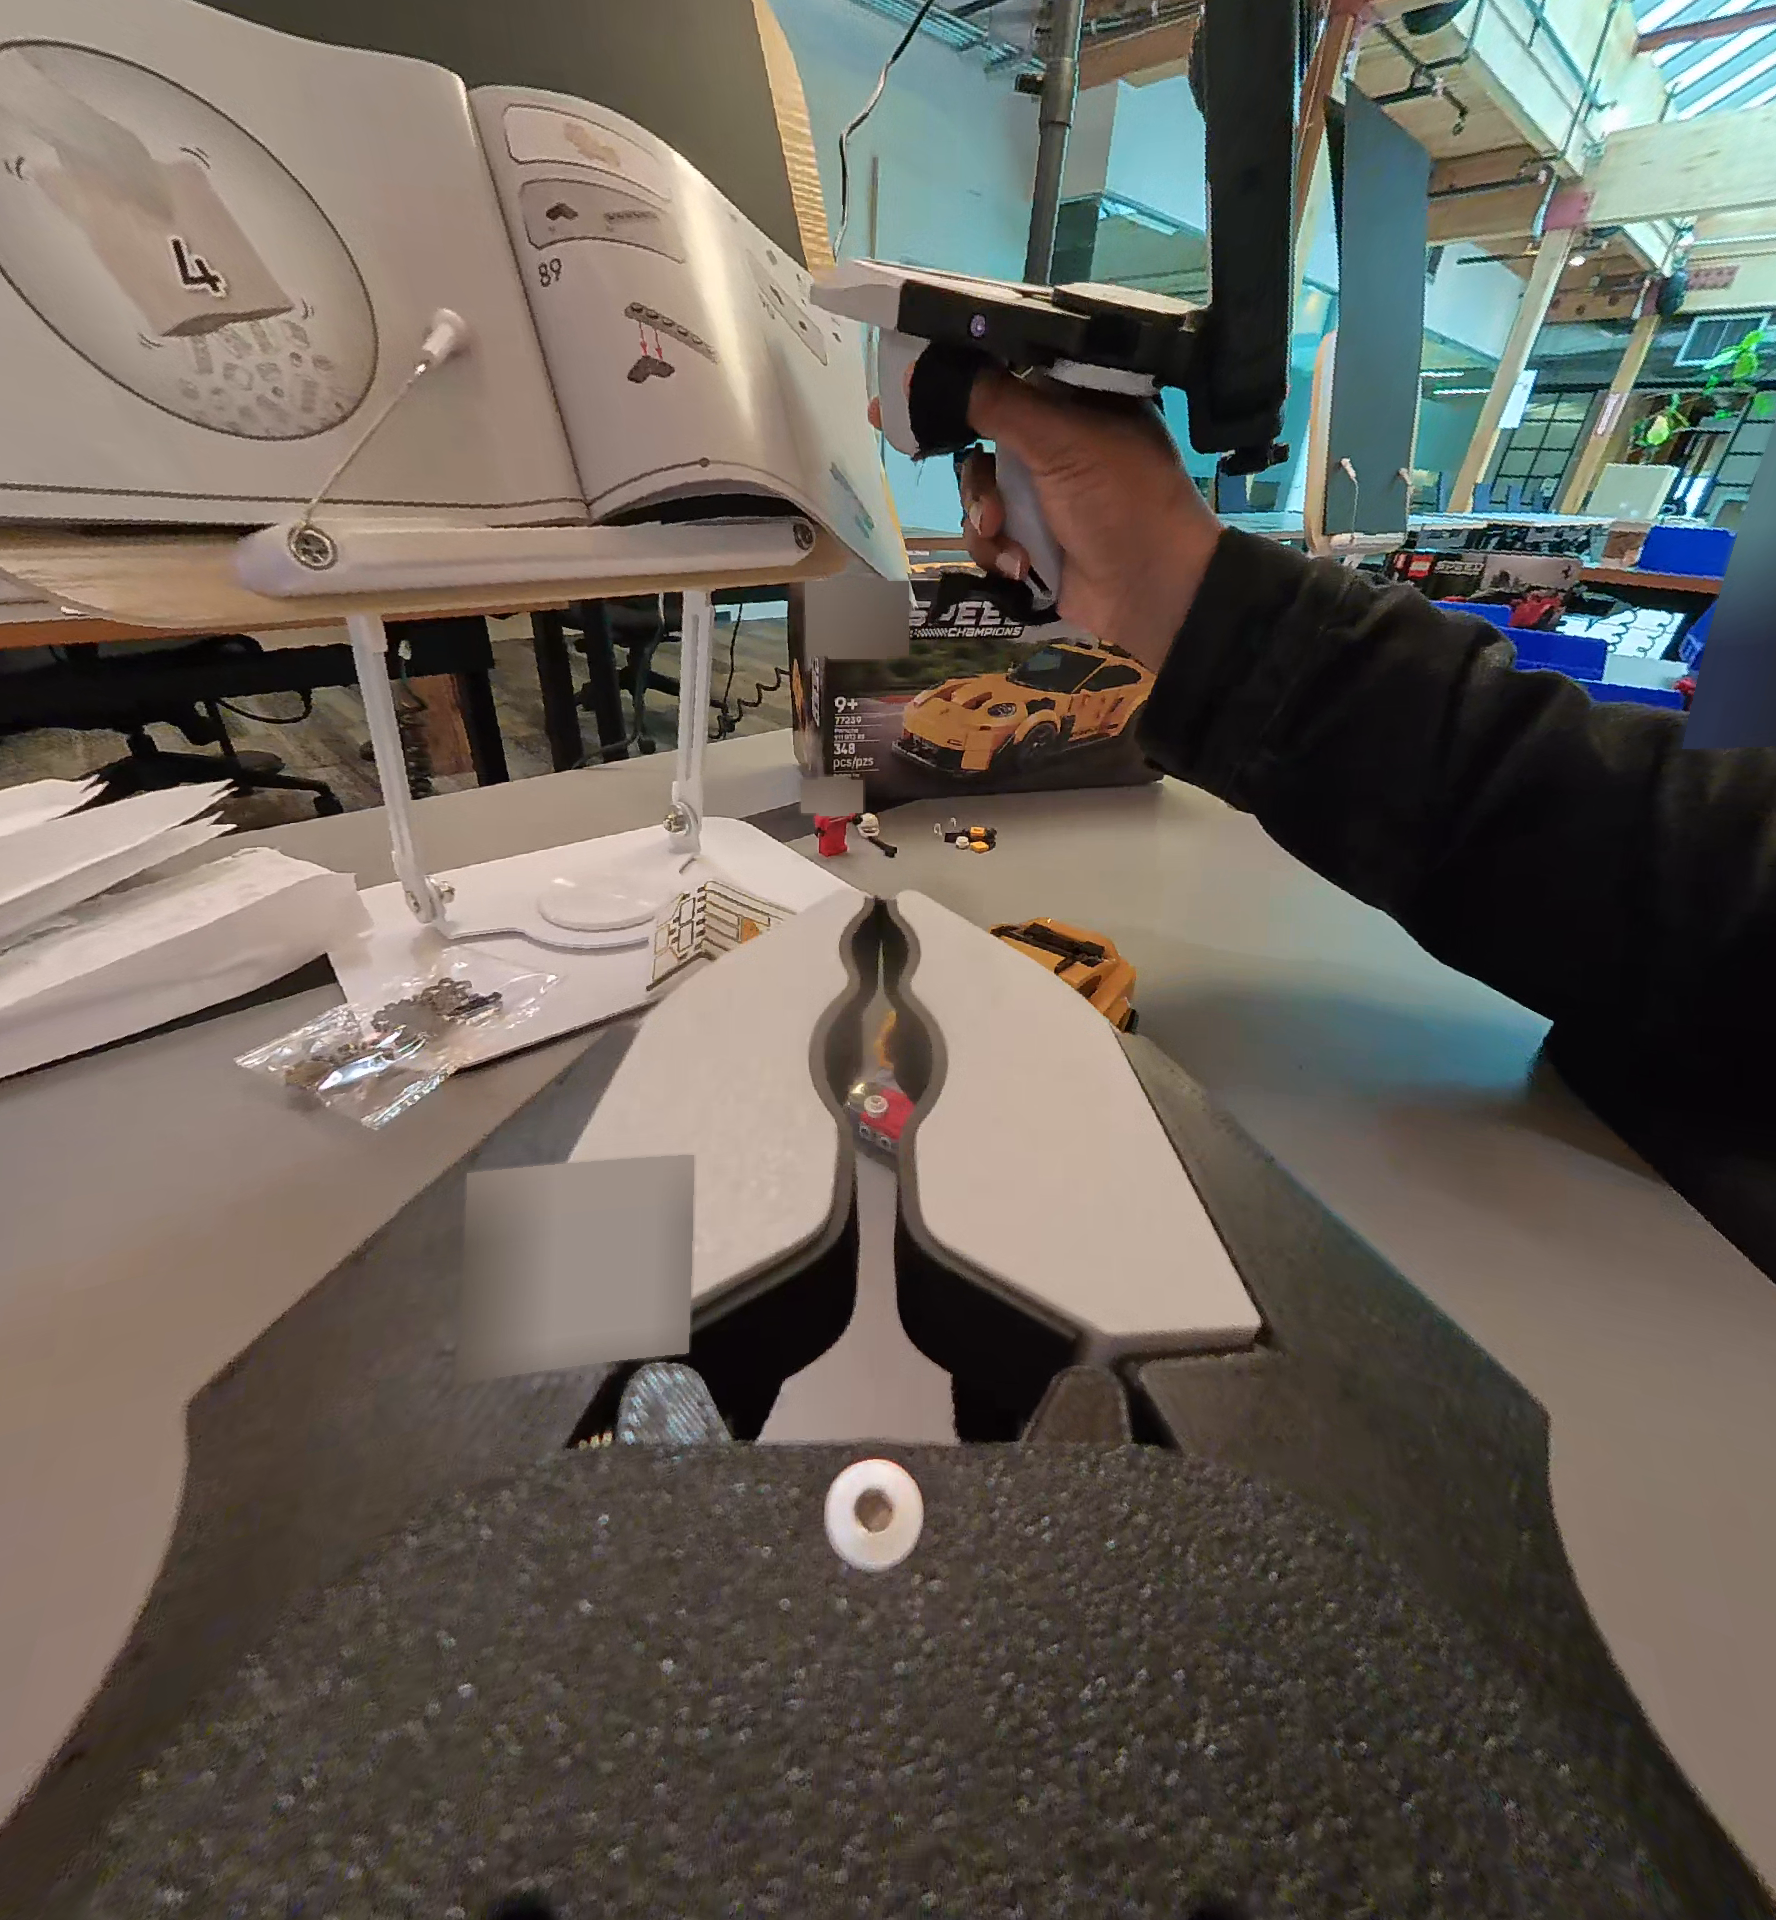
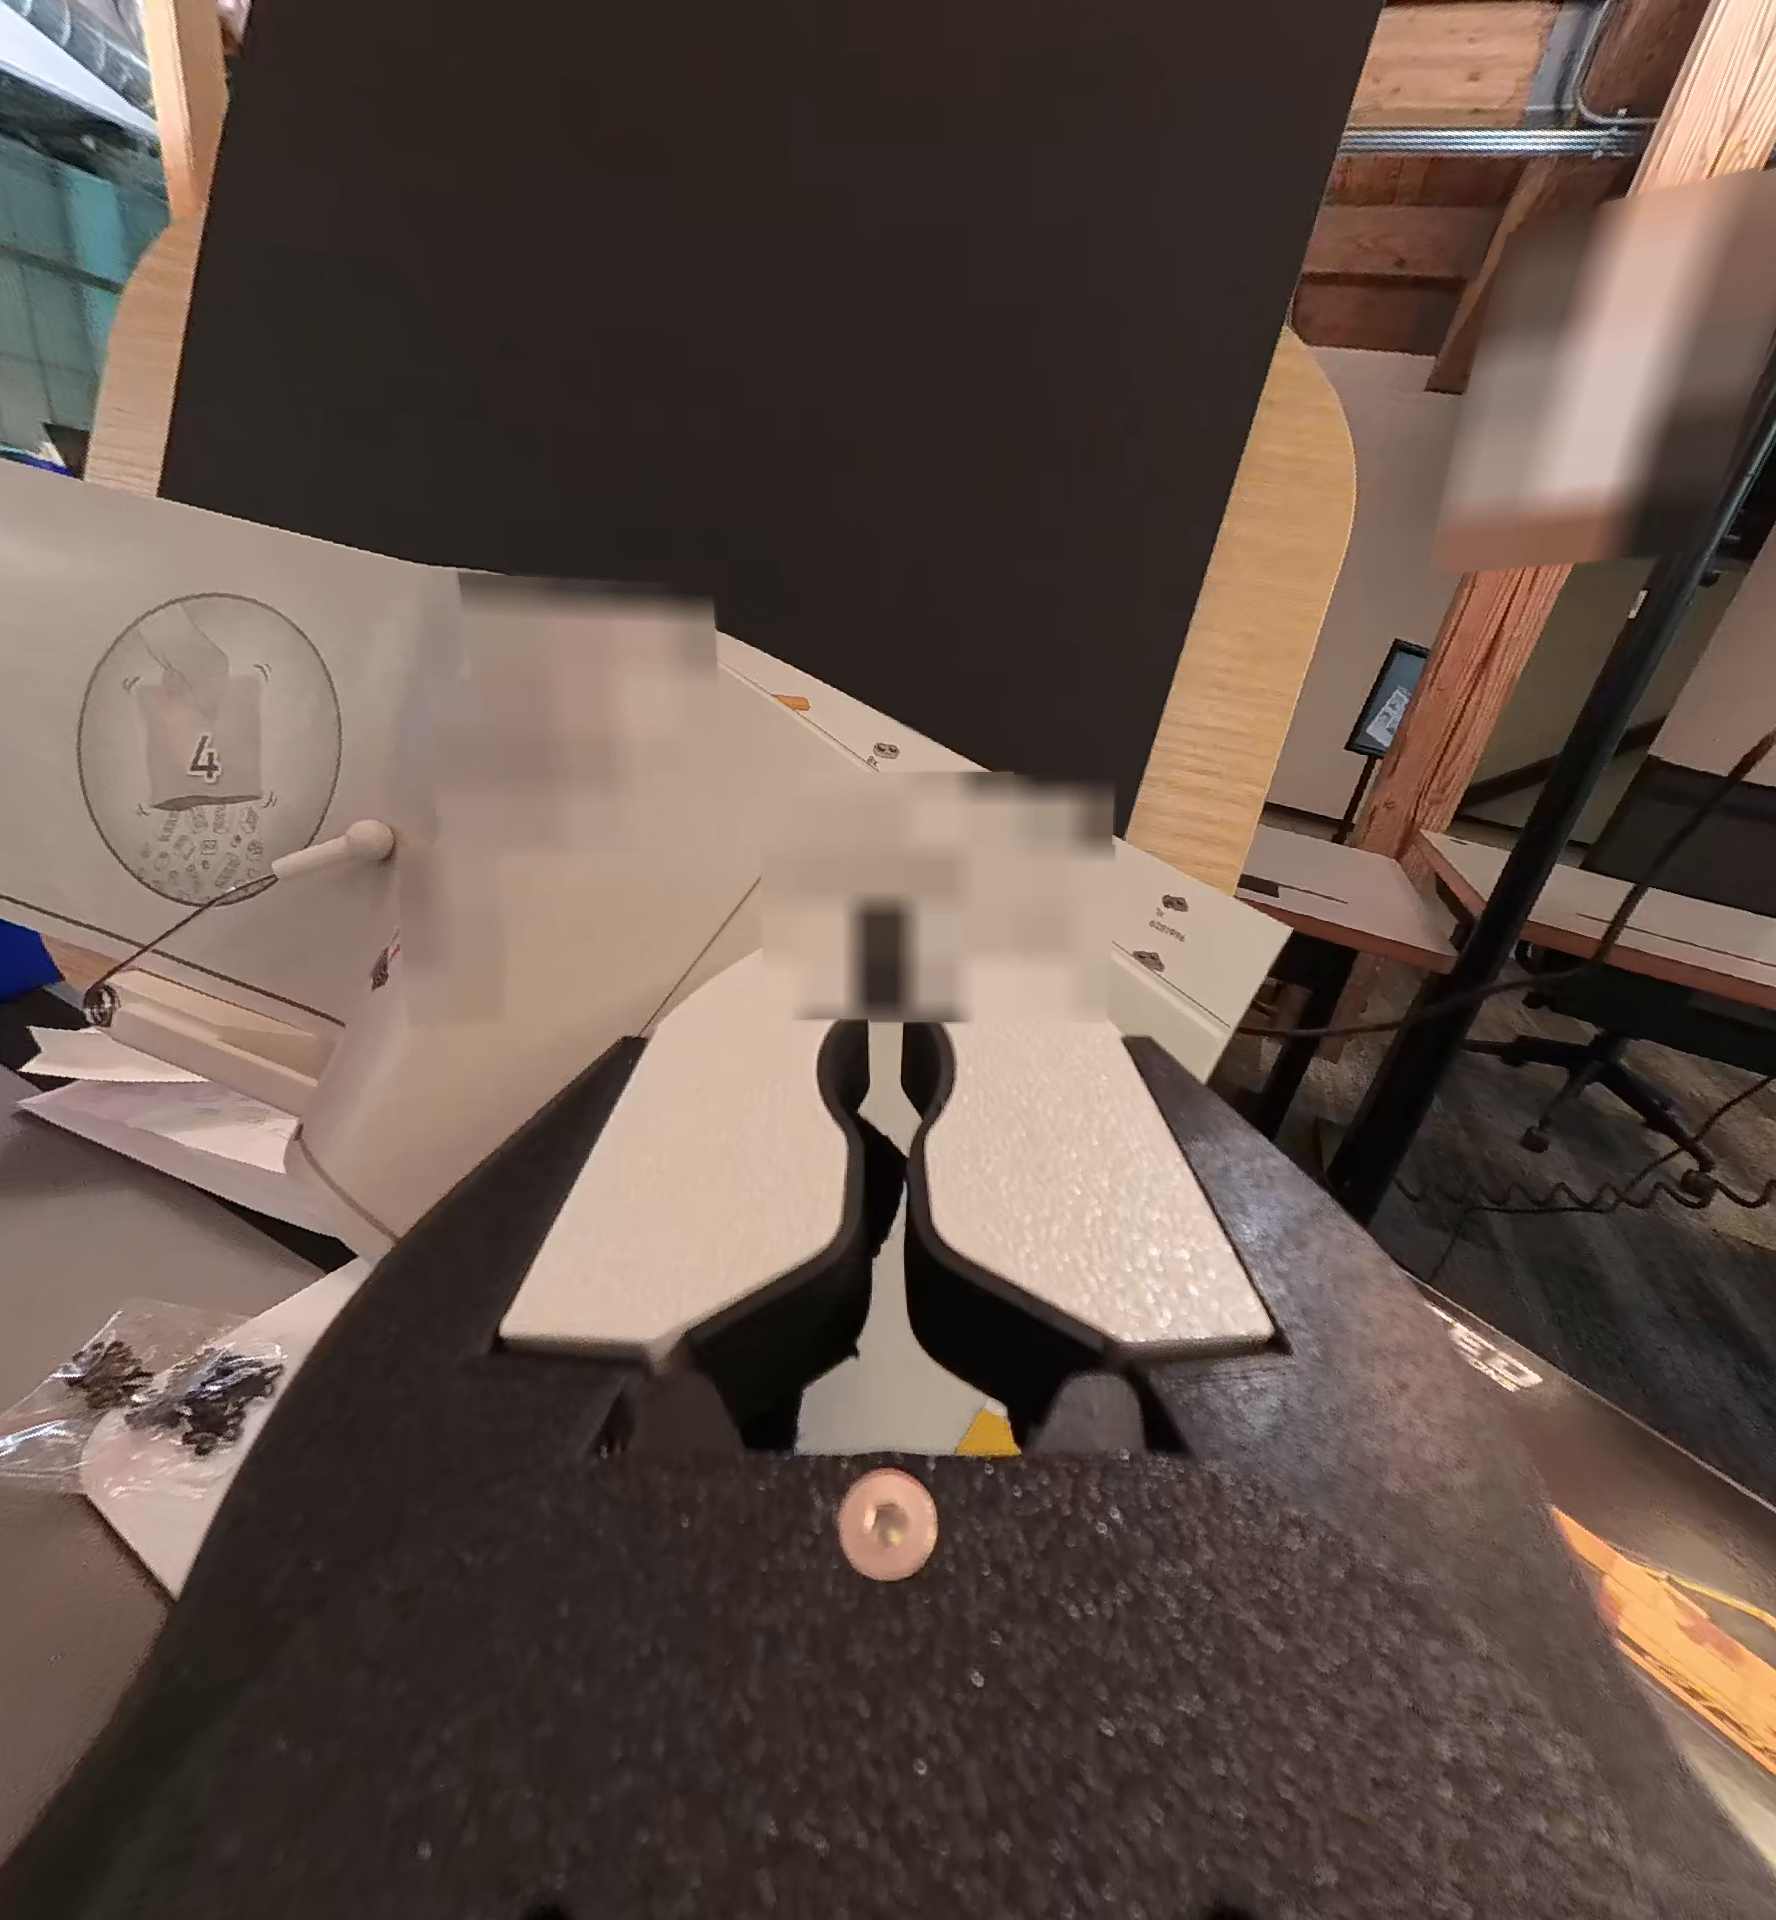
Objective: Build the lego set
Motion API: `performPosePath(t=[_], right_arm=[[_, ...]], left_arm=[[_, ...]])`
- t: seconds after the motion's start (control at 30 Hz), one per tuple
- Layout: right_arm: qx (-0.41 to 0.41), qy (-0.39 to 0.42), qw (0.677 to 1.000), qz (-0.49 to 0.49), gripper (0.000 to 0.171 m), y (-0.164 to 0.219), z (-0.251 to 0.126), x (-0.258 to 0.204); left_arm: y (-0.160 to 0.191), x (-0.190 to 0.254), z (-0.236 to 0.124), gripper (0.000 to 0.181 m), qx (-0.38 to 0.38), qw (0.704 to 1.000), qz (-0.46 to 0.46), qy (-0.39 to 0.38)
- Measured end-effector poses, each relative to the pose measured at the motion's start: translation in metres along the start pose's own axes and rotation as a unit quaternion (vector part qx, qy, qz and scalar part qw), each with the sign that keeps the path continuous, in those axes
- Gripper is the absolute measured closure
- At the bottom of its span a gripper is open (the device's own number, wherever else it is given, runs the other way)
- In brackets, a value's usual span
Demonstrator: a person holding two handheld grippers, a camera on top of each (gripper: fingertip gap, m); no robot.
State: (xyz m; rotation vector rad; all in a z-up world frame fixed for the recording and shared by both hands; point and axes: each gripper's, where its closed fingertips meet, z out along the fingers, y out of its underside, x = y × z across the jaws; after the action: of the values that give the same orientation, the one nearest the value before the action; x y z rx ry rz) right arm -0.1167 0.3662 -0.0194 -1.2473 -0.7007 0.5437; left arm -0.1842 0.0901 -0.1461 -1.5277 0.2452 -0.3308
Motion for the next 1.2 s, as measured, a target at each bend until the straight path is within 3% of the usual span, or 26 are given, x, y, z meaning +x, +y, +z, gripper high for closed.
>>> performPosePath(t=[0.53, 0.67, 0.9, 1.07, 1.2], right_arm=[[-0.013, 0.022, 1.000, -0.013, 0.171, 0.011, -0.010, 0.016], [-0.011, 0.017, 1.000, -0.010, 0.171, 0.008, -0.015, 0.013], [0.001, -0.043, 0.998, 0.037, 0.171, -0.014, -0.032, -0.025], [0.008, -0.095, 0.994, 0.046, 0.167, -0.021, -0.071, -0.066], [-0.017, -0.131, 0.991, 0.012, 0.166, 0.008, -0.126, -0.088]], left_arm=[[-0.004, 0.005, -0.006, 0.181, -0.007, 1.000, 0.000, 0.021], [-0.003, 0.008, -0.007, 0.181, -0.015, 0.999, 0.040, 0.014], [-0.009, -0.011, -0.017, 0.181, -0.024, 0.993, 0.097, -0.057], [-0.027, -0.018, -0.035, 0.181, -0.002, 0.994, 0.072, -0.076], [-0.055, -0.028, -0.067, 0.181, 0.009, 0.994, 0.053, -0.094]])
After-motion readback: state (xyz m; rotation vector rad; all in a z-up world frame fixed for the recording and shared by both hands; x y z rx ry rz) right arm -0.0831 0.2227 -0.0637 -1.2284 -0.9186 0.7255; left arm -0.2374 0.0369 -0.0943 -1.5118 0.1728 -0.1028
